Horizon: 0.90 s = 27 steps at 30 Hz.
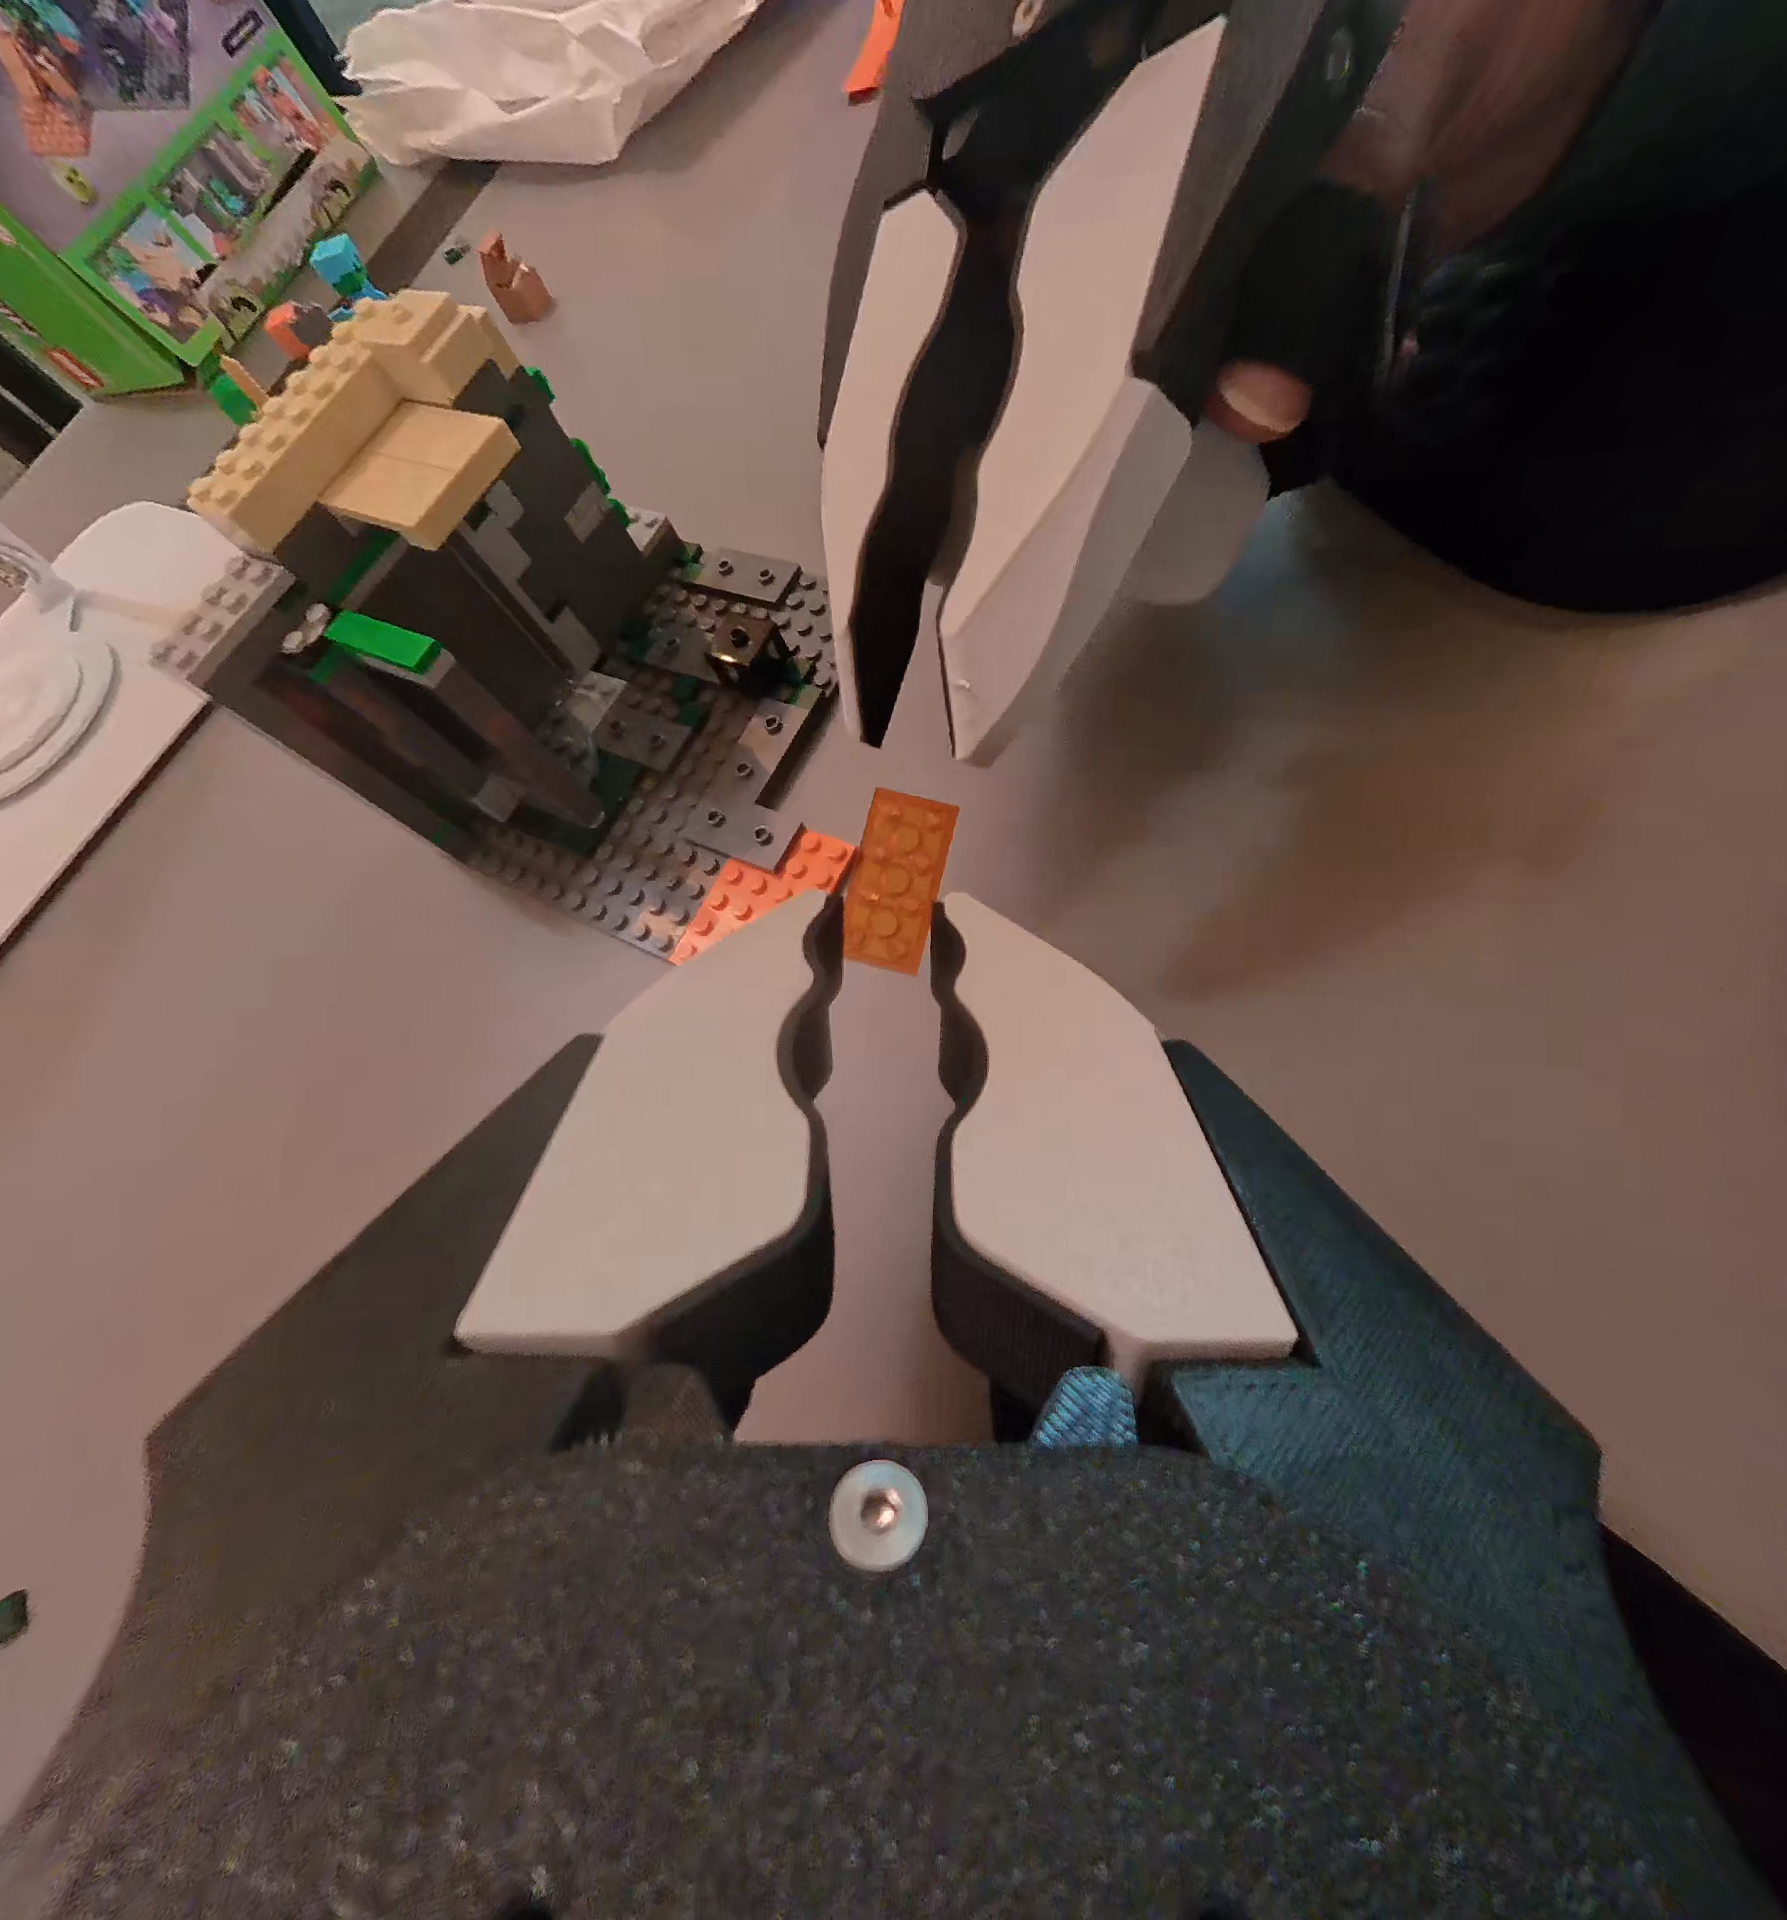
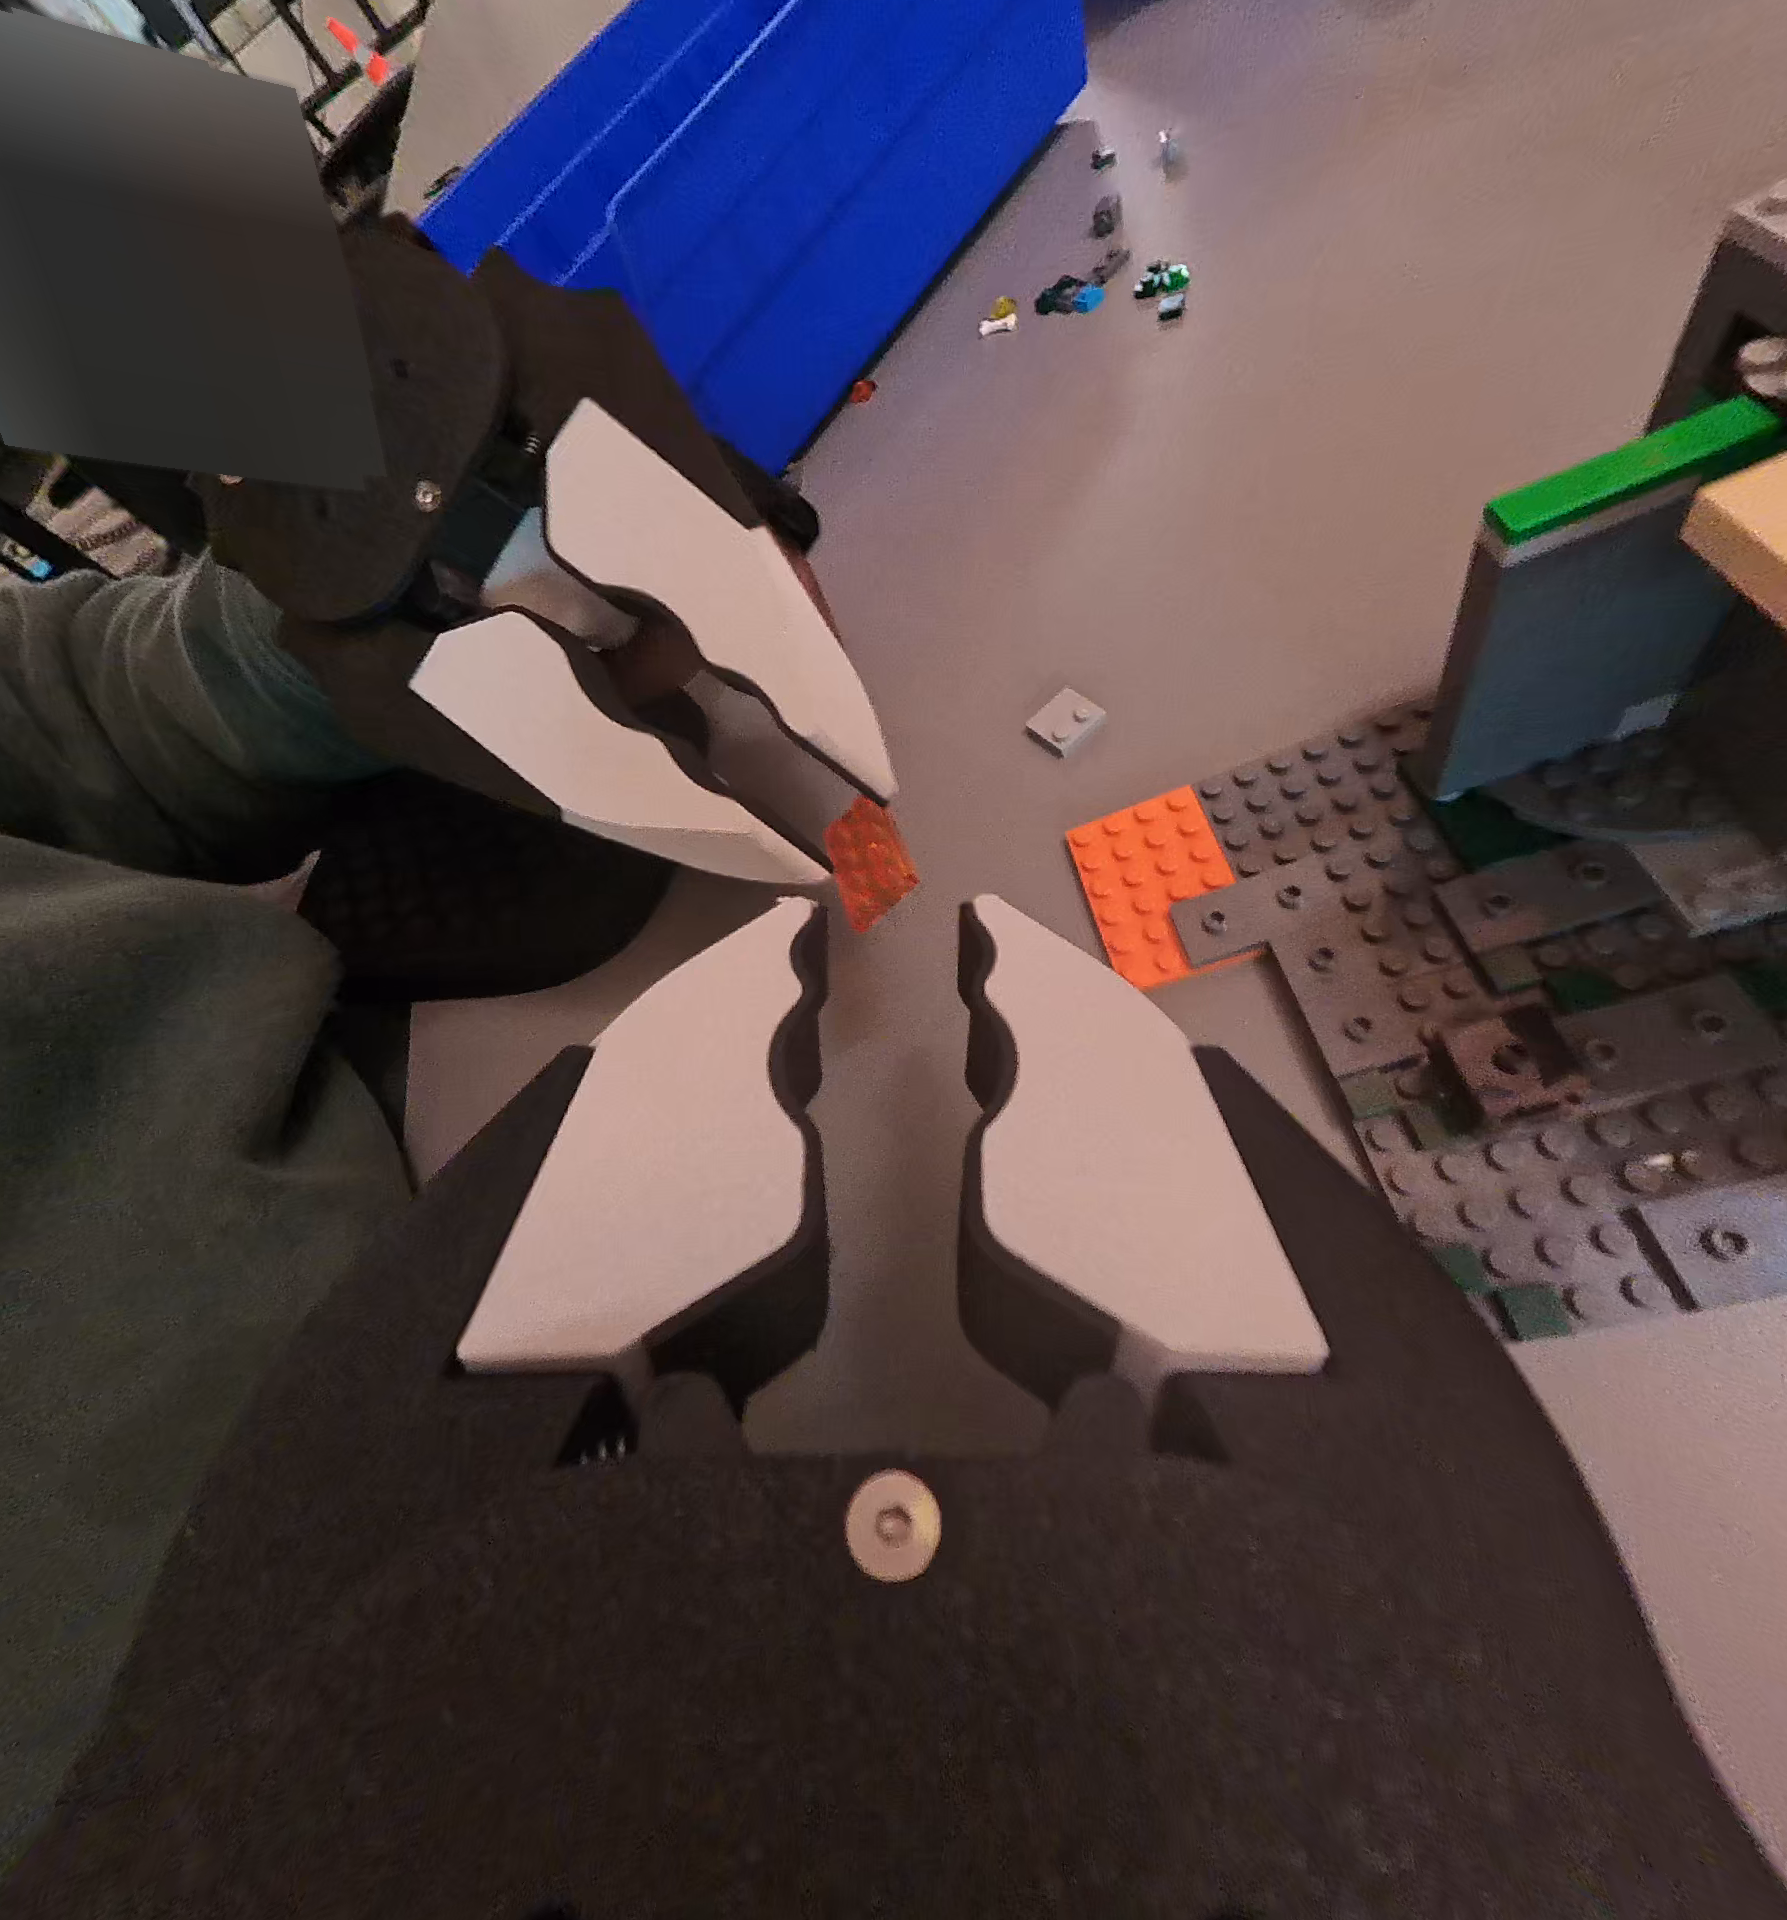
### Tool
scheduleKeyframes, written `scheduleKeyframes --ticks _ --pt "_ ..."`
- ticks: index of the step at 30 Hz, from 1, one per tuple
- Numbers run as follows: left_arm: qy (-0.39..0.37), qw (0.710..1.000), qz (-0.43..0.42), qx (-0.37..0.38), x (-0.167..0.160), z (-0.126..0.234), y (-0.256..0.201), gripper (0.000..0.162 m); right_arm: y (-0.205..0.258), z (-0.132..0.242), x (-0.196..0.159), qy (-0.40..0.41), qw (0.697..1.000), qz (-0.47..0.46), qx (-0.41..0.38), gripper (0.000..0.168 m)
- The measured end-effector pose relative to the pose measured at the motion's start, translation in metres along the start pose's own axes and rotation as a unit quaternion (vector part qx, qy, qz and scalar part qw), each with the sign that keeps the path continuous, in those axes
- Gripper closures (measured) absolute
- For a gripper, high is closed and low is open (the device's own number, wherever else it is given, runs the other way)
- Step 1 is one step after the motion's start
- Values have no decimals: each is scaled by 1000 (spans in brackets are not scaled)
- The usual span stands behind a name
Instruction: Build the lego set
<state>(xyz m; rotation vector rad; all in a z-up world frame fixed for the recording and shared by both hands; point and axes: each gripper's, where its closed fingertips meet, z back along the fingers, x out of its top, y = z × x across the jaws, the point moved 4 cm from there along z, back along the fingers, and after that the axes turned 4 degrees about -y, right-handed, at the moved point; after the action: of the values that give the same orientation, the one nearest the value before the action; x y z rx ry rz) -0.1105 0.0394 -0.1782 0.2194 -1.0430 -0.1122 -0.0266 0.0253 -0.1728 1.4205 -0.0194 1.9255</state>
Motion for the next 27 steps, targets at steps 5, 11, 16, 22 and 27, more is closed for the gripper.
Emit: scheduleKeyframes --ticks 5,11,16,22,27 --pt "-24 1000 -1 7 7 4 0 146 5 -8 -3 -2 998 -53 24 145" --pt "-24 1000 -2 9 6 4 -1 146 9 -11 0 -5 997 -71 43 161" --pt "-31 998 41 -40 4 5 -4 139 6 -5 -3 50 994 -56 74 164" --pt "-23 984 118 -133 3 4 -2 142 11 -1 -2 190 972 36 134 164" --pt "0 958 160 -236 8 -6 -8 145 15 -4 10 278 940 94 174 164"
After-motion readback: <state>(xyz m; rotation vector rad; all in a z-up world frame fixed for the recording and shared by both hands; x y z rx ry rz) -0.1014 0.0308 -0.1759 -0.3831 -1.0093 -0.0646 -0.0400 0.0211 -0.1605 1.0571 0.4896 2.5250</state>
